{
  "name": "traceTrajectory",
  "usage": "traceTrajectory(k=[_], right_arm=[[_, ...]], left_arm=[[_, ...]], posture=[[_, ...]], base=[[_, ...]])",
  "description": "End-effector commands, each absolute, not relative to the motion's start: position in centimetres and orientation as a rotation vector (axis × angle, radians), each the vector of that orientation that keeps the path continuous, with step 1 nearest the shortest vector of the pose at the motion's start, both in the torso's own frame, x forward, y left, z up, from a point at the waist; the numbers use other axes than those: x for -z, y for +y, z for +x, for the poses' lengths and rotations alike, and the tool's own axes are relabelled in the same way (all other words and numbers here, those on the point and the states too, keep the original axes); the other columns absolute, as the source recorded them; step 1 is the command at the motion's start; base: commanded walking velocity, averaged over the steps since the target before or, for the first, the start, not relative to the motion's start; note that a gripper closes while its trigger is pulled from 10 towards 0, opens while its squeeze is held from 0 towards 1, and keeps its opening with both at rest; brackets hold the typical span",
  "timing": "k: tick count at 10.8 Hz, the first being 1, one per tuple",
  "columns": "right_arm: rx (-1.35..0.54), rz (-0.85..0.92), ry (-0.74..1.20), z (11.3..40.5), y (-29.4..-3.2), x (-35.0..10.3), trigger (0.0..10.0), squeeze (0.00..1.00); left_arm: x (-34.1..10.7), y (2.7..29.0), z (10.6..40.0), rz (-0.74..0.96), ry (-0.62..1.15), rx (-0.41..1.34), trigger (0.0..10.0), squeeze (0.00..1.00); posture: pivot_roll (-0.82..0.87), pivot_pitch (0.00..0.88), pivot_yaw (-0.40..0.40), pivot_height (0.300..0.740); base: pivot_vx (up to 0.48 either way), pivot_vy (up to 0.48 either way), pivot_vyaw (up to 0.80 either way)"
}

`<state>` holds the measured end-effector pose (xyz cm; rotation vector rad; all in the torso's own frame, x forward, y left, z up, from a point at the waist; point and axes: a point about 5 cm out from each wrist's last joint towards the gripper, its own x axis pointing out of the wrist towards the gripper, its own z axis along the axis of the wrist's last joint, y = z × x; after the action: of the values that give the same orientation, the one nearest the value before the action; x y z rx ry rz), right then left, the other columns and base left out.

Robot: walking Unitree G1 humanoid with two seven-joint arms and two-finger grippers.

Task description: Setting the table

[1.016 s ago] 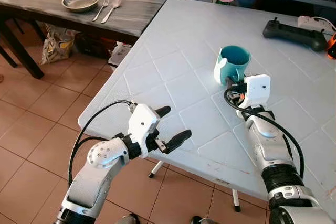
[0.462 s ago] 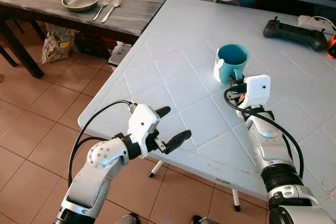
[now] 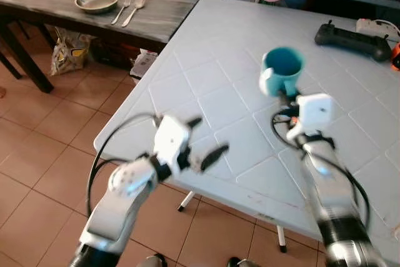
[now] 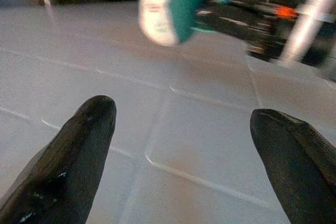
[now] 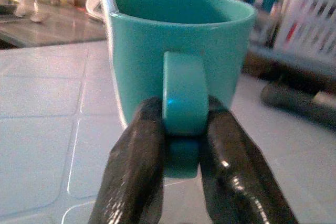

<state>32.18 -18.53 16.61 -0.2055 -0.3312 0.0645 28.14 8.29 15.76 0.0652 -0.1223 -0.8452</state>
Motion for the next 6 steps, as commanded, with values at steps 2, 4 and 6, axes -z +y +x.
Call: traceTrajectory(k=[2,4,6], right_arm=[[0.031,-0.241,-0.392,30.1,-20.0,-18.2,0.0,0.00],[0.145,-0.314,-0.369,26.3,-21.7,-18.6,0.5,0.00],[0.210,-0.326,-0.360,24.4,-22.5,-19.1,0.6,0.00]], left_arm=[[-15.9,8.3,28.7,0.059,-0.148,0.805,10.0,0.00],[-16.3,8.4,30.0,0.033,-0.188,0.713,10.0,0.00],[-16.3,9.7,32.0,-0.009,-0.180,0.566,10.0,0.00]], posture=[[0.17,0.131,-0.027,0.740],[0.14,0.113,-0.039,0.740],[0.10,0.093,-0.049,0.740]], base=[[0.000,0.000,0.00],[0.000,0.000,0.00],[0.000,0.000,0.00]])
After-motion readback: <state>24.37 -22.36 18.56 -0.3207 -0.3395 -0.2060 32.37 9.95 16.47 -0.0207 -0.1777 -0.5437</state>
